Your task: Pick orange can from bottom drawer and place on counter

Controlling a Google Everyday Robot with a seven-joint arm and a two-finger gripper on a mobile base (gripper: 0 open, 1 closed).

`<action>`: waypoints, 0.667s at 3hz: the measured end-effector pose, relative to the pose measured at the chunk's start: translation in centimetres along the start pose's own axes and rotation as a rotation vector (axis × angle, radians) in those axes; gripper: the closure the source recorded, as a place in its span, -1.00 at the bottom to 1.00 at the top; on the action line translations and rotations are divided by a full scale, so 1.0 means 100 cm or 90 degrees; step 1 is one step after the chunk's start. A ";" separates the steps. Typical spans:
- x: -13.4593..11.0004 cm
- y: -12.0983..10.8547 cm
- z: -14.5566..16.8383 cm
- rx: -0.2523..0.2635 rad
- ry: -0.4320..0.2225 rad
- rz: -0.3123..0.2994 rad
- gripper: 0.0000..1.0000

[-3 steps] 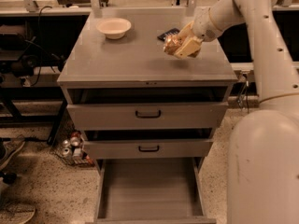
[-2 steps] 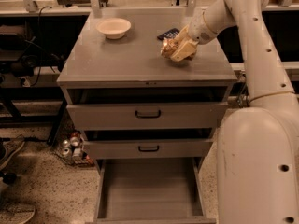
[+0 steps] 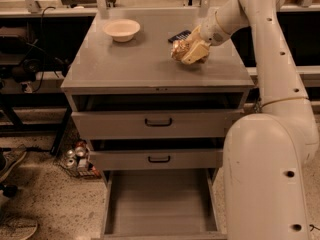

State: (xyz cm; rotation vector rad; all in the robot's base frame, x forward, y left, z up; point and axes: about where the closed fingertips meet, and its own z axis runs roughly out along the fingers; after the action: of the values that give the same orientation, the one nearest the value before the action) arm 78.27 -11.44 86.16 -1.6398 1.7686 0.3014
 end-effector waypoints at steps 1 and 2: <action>-0.001 -0.001 0.002 -0.001 -0.004 0.000 -1.00; 0.001 -0.001 0.004 -0.005 -0.006 0.001 -1.00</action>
Offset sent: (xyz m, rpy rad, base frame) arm -0.0008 -0.0112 0.0011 -0.0028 0.0395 0.0225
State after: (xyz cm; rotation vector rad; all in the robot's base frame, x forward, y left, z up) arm 78.50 -11.26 85.82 -1.6400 1.7644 0.3177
